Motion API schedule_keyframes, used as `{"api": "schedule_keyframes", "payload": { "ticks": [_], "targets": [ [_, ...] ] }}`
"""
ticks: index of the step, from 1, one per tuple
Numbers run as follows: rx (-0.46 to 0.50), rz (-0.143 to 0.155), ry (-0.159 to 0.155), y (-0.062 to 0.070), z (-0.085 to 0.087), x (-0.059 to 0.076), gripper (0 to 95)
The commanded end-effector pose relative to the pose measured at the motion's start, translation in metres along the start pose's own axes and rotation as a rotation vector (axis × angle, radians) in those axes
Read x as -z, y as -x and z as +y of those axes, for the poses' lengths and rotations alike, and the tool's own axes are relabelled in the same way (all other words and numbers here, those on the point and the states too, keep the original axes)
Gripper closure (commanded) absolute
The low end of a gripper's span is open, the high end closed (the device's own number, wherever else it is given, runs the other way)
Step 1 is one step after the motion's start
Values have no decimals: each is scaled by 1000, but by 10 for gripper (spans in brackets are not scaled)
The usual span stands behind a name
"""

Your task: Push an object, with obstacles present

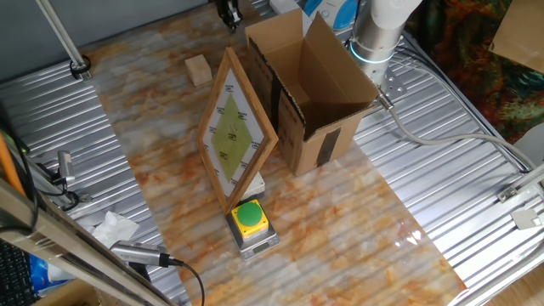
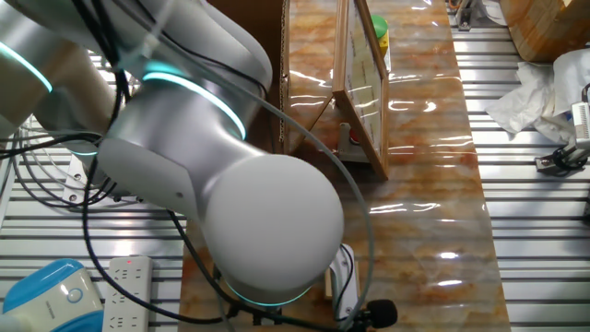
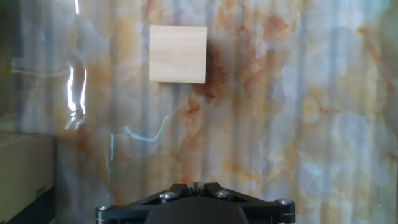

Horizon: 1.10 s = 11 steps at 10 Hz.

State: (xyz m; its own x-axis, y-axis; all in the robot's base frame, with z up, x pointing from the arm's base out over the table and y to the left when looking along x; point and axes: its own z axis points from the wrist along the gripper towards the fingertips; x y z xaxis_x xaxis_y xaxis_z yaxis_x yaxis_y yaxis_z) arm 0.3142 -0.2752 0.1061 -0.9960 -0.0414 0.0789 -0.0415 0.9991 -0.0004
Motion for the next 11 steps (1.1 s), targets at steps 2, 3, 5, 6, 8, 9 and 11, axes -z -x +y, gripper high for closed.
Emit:
{"api": "schedule_keyframes", "payload": {
  "ticks": [2,3,5,6,8,9,11],
  "targets": [
    [2,-4,-4,6,-3,-10,950],
    [2,-5,-4,7,-4,-13,950],
    [-1,-4,-2,8,-4,-13,950],
    [0,-3,-1,8,-4,-15,950],
    [-5,-11,-2,14,-5,-23,950],
    [-9,-14,-2,17,-5,-25,950],
    [-6,-14,0,24,-4,-27,950]
  ]
}}
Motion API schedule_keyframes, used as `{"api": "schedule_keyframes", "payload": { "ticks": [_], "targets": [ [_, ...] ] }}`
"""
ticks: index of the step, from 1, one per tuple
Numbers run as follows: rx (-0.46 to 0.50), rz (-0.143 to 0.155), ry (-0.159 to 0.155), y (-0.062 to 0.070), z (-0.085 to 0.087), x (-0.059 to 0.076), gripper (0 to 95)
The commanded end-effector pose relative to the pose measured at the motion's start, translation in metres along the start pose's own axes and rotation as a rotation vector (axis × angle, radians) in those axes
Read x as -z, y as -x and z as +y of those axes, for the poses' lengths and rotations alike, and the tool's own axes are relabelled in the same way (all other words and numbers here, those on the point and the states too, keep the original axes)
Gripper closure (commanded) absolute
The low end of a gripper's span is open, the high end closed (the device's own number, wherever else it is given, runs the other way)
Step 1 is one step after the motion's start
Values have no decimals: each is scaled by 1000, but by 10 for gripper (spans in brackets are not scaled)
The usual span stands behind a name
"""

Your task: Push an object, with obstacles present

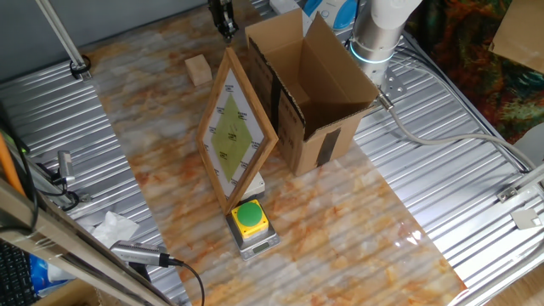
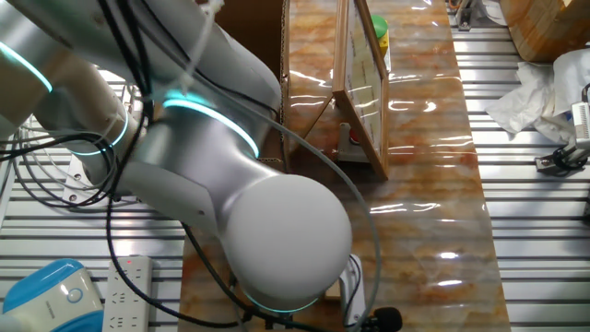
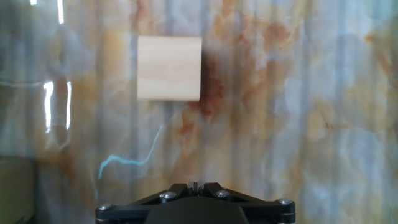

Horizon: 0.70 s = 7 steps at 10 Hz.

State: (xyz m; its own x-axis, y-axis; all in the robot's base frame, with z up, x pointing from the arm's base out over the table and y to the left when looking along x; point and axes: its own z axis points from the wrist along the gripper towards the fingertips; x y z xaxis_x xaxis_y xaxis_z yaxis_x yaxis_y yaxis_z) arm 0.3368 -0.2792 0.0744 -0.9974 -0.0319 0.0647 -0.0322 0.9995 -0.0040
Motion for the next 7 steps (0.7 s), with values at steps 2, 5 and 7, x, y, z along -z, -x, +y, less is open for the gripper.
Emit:
{"api": "schedule_keyframes", "payload": {
  "ticks": [2,5,7],
  "targets": [
    [14,-2,5,5,1,-4,950],
    [16,-2,7,10,0,-11,950],
    [19,-4,5,12,0,-14,950]
  ]
}}
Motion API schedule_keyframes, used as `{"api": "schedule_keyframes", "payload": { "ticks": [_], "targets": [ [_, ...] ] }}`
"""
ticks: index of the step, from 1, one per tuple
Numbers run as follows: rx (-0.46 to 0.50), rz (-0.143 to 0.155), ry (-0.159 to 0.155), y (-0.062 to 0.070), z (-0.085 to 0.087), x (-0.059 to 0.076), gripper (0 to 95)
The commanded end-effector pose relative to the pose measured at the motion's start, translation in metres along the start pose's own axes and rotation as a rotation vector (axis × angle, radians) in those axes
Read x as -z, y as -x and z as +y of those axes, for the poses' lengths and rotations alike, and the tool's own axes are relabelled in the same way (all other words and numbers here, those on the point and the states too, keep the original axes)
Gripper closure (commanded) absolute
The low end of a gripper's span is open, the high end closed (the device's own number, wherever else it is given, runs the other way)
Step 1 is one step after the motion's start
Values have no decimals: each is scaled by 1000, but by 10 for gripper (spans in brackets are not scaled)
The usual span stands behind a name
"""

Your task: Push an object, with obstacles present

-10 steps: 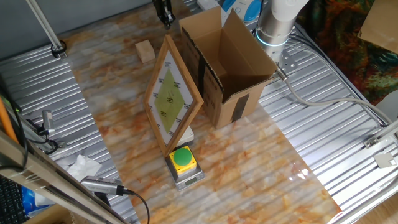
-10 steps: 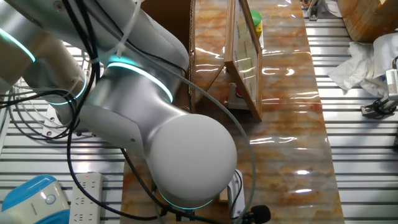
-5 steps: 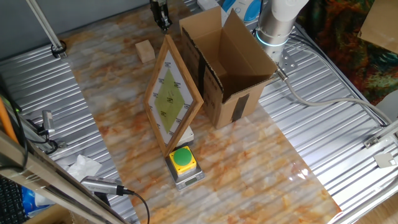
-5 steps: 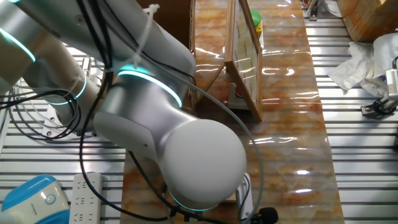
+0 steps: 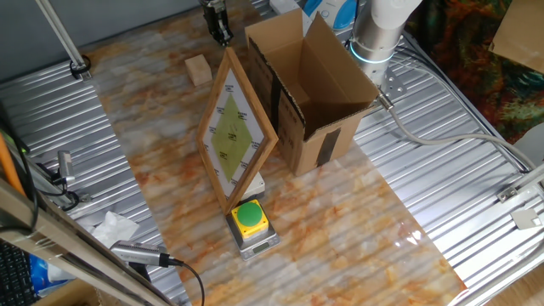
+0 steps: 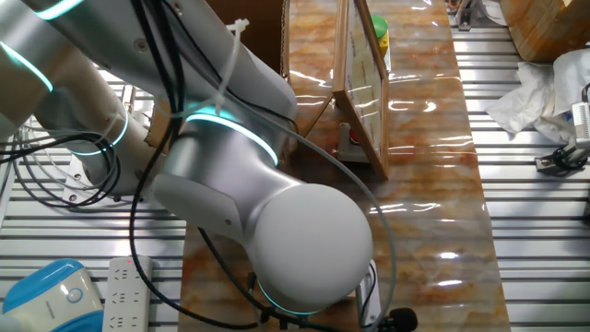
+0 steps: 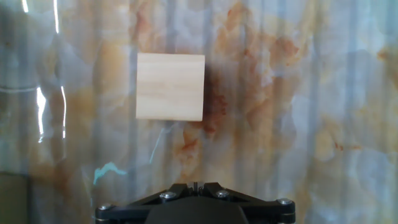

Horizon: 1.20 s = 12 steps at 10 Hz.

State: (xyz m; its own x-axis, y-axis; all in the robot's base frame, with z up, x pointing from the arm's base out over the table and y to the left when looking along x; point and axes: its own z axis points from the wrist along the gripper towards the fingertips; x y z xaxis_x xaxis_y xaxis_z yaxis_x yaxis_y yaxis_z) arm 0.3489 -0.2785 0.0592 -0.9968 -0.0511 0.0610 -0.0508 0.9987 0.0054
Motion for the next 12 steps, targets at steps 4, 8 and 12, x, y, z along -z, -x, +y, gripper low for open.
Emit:
{"api": "schedule_keyframes", "payload": {
  "ticks": [4,8,12],
  "targets": [
    [1,-3,-3,6,1,-3,950],
    [0,-9,-2,11,2,-11,950],
    [-5,-11,-5,18,4,-14,950]
  ]
}}
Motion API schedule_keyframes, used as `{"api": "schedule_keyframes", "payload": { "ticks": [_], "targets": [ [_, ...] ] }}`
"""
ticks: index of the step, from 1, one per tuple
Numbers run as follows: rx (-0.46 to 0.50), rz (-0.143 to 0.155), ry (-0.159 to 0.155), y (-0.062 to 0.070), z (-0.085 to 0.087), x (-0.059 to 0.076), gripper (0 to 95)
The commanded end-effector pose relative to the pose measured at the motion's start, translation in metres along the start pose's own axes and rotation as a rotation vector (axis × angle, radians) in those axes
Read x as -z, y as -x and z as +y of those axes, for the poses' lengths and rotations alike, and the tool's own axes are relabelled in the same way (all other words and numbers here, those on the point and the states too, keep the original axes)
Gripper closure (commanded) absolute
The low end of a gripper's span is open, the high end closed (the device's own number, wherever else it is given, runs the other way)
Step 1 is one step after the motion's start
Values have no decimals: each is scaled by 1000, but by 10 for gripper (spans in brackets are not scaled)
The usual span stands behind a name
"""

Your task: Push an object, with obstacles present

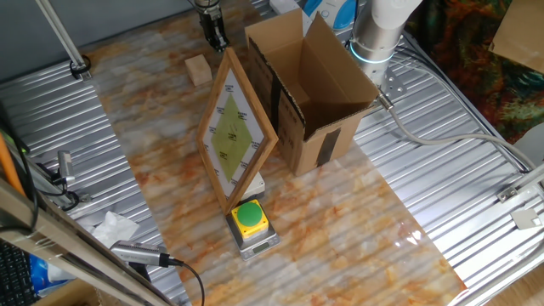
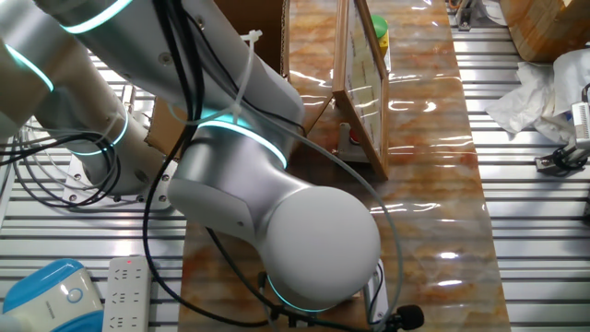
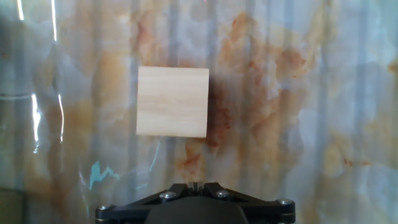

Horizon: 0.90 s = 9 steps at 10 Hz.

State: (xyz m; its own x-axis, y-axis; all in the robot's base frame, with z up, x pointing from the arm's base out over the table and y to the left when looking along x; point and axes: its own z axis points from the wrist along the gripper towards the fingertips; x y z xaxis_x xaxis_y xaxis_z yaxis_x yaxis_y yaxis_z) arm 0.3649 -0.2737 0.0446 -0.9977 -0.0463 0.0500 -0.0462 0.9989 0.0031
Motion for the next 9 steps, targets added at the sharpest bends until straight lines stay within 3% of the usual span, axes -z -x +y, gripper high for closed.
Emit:
{"api": "schedule_keyframes", "payload": {
  "ticks": [1,9],
  "targets": [
    [-3,-2,-3,3,1,0,950],
    [-3,-21,-7,25,5,-1,950]
  ]
}}
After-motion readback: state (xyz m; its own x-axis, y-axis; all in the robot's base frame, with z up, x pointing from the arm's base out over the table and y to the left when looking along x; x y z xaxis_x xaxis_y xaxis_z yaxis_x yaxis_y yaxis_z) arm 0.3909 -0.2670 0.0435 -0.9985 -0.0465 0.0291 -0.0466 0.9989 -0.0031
